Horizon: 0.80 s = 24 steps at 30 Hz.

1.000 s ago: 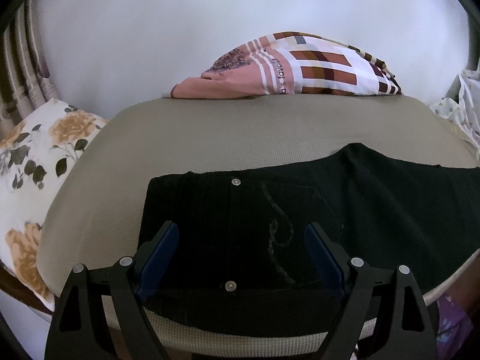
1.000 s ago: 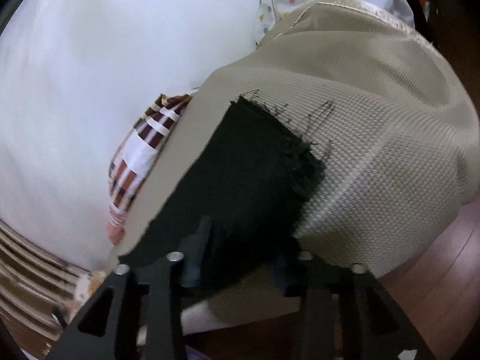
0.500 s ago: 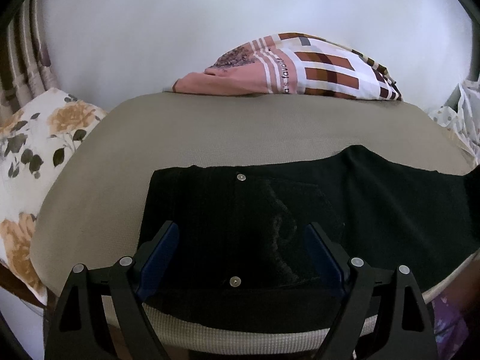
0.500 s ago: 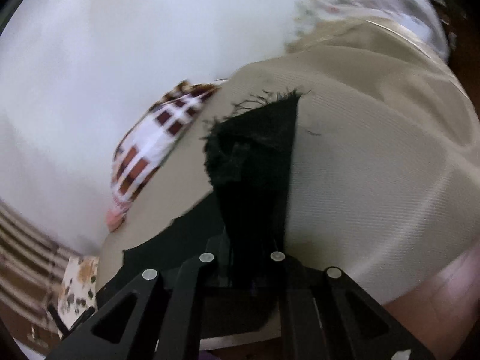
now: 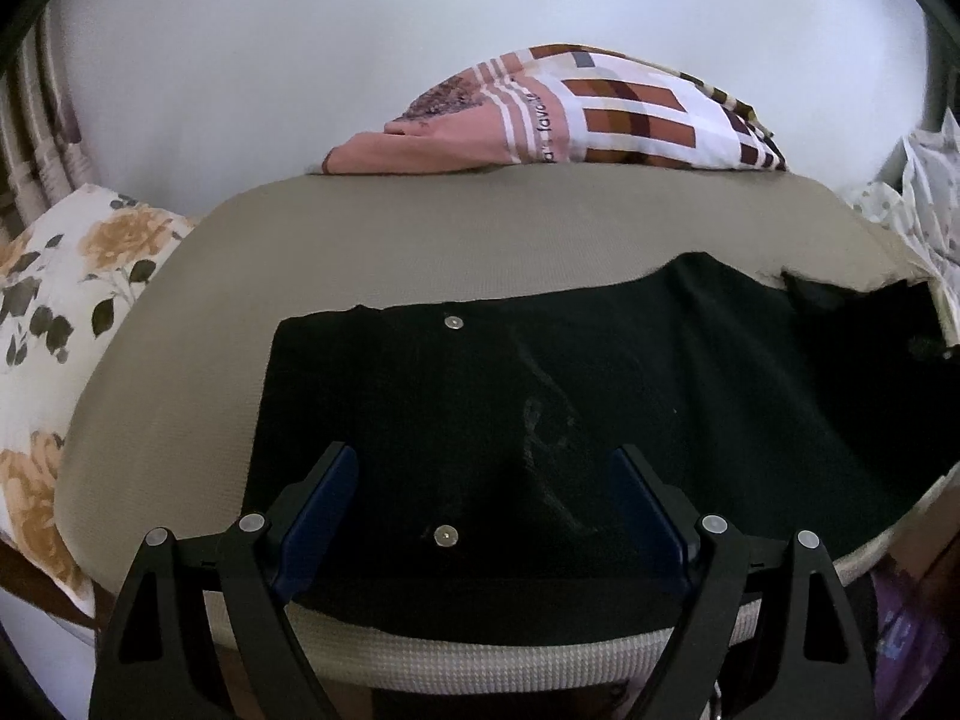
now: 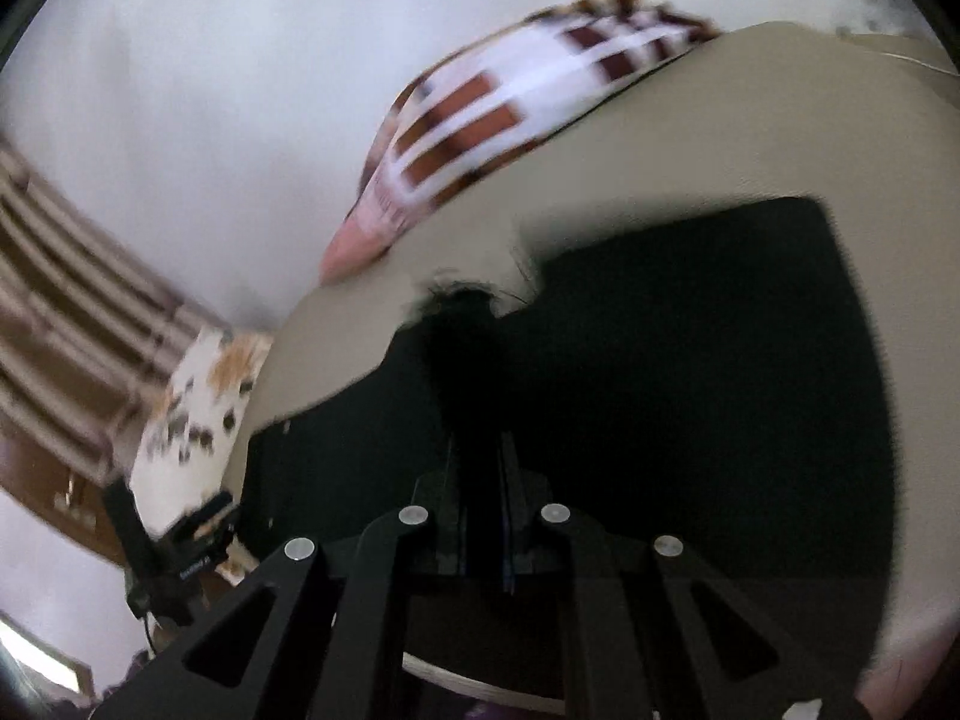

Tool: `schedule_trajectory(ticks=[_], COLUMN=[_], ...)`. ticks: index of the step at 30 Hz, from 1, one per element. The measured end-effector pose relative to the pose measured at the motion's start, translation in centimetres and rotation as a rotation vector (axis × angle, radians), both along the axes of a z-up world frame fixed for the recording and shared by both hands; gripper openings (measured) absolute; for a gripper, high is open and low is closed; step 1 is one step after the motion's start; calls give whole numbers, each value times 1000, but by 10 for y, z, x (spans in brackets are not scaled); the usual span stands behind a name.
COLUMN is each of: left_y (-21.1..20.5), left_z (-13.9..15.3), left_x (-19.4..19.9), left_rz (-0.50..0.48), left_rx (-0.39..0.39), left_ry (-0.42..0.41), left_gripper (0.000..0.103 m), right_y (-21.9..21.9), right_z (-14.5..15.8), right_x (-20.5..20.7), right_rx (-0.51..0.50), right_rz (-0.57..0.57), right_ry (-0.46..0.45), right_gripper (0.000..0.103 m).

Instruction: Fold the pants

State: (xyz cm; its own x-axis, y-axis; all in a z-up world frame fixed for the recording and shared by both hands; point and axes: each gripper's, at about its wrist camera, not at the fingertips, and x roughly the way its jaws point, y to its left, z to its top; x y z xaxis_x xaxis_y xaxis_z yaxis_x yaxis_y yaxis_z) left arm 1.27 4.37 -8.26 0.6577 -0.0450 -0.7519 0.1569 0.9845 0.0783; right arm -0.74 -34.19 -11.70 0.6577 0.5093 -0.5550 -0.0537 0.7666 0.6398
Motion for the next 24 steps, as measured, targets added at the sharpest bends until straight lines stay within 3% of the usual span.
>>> schedule_trajectory(ticks=[11, 24], left_y=[-4, -2], left_z=[-9, -15], left_x=[2, 4], left_rz=[-20, -9], left_rx=[-4, -9], left_ry=[33, 64], left_gripper=[86, 86], right_y=[71, 89], right_z=[-18, -21], right_x=[10, 4], right_rx=[-18, -82], right_rz=[148, 219], right_ry=[26, -14], right_gripper=[9, 10])
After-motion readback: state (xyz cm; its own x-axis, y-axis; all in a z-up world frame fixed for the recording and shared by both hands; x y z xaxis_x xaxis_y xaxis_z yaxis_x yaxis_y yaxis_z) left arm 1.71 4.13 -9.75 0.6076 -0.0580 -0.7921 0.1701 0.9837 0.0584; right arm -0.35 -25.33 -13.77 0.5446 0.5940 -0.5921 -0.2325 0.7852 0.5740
